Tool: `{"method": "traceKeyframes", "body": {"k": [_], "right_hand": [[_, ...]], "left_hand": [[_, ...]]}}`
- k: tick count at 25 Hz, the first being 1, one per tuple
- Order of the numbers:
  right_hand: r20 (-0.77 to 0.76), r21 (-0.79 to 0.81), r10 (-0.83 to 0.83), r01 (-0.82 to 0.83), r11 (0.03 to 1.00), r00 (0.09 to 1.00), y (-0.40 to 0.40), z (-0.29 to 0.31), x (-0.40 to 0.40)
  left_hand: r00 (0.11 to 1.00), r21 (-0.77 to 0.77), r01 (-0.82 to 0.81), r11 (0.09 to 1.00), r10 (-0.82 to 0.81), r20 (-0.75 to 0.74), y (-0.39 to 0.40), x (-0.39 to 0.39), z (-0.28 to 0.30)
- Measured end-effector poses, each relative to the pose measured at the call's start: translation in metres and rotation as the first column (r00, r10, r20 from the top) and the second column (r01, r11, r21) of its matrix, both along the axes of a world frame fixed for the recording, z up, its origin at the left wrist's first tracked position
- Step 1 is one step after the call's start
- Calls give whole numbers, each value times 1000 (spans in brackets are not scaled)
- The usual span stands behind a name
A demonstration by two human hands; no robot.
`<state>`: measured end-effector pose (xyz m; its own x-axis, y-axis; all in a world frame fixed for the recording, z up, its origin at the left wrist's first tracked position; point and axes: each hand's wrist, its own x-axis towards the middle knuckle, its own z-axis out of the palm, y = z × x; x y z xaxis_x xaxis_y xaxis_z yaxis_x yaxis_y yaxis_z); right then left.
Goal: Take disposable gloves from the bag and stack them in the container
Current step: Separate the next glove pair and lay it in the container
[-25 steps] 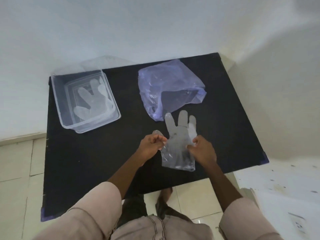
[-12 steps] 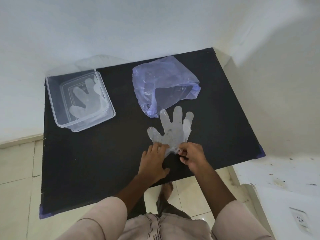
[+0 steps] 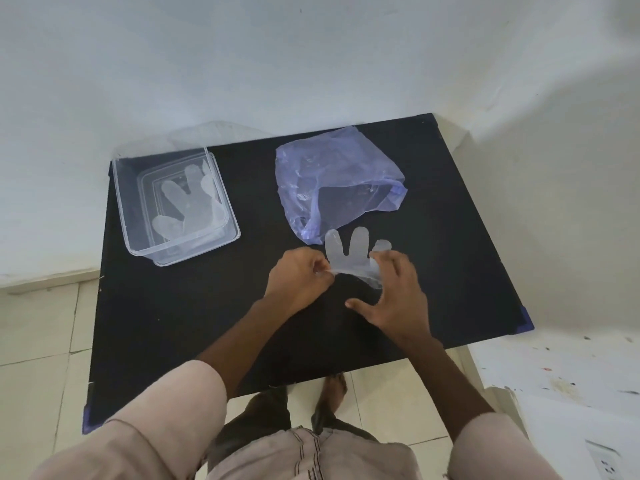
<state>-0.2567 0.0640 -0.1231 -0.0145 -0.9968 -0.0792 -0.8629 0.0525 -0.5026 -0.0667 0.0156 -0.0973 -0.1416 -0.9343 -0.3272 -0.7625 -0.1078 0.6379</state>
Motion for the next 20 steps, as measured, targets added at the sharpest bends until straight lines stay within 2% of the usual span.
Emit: {"method": "traceKeyframes", "body": {"k": [2,4,7,9,12,15,17,20], "right_hand": [[36,-96,-1,5,995,999,-16,11,5],[210,-155,19,14,988,978,-35,27,0],[494,-23,43,-36,999,869,-67,70,-10],[590,92,17,-88,992,807,-91,101,-13],[684,143,33,-179,973,729,-117,141,-15],[682,119,69,-203,972,729,-133,166,-11],[698,86,100,-222,971,709,-139,177,-6],[785,28,155,-285,958,600,-141,191,2]], "left_hand": [[1000,8,2,1000,-2,-15,-8,2,15],[999,-1,-4,1000,4,-52,-22,8,31],[970,-49,-74,996,61,-236,-41,23,62],[894,-24,-143,989,119,-433,-51,31,83],[750,43,-137,990,132,-649,-62,36,110],[652,53,-123,991,121,-748,-72,40,136],[634,26,-149,988,116,-765,-79,44,154],[661,-32,-193,981,106,-743,-86,50,178]]}}
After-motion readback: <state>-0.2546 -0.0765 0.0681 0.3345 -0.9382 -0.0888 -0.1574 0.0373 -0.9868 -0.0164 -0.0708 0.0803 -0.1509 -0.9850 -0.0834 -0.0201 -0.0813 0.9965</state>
